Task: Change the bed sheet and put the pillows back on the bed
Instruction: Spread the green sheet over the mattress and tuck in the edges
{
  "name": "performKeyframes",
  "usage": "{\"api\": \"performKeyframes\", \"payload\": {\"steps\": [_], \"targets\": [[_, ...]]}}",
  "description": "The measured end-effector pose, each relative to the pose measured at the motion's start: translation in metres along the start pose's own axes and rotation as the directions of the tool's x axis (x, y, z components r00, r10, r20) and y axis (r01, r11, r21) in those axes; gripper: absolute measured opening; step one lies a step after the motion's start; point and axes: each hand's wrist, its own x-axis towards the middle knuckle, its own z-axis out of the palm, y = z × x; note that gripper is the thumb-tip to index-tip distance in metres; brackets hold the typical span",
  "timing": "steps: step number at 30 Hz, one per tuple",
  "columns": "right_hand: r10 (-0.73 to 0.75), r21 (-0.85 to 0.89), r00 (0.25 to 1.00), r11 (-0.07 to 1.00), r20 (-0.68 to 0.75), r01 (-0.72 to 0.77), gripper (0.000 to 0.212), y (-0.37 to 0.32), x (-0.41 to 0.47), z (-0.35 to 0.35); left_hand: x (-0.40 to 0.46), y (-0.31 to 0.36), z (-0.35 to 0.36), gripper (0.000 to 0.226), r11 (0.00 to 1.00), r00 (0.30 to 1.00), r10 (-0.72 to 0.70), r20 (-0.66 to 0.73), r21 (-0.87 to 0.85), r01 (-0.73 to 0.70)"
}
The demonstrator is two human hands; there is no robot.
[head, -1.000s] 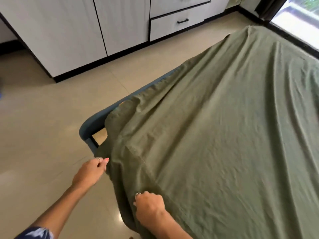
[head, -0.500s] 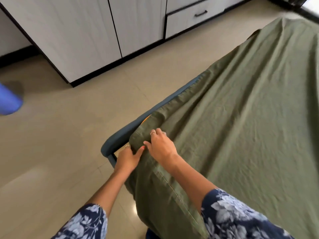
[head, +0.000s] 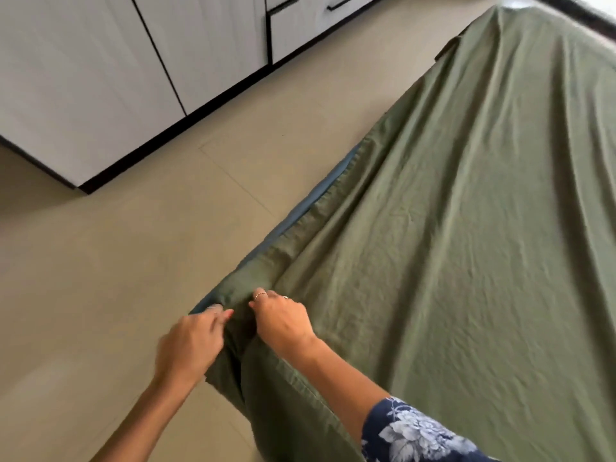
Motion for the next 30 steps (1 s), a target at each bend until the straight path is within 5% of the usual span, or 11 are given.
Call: {"api": "performKeyframes", "payload": {"steps": [4, 9, 19, 27, 30], "targets": [[0.011, 0.113, 1.000, 0.994, -0.019, -0.009, 0.040, -0.016, -0.002, 0.003, 0.009, -0.052, -0.038, 0.034, 0.994, 0.990, -0.102, -0.099, 0.026, 0.105], [-0.052, -0.049, 0.998, 0.998, -0.023, 0.051, 0.062, -0.046, 0.002, 0.020, 0.013, -0.087, -0.058, 0.031, 0.992, 0.997, -0.021, -0.078, 0.126, 0.031], [0.091, -0.051, 0.991, 0.994, -0.101, -0.096, 0.089, -0.135, 0.030, 0.048, 0.094, -0.150, -0.116, 0.039, 0.976, 0.972, 0.215, -0.089, 0.061, -0.211], [0.360, 0.237, 0.917, 0.918, -0.170, -0.316, 0.069, -0.169, 0.029, 0.052, 0.153, -0.152, -0.102, 0.029, 0.964, 0.975, 0.153, 0.162, 0.194, -0.183], [0.474, 0.191, 0.808, 0.880, -0.350, -0.434, 0.061, -0.136, -0.016, 0.069, 0.141, -0.121, -0.090, 0.032, 0.922, 0.948, 0.220, 0.228, 0.269, -0.279]]}}
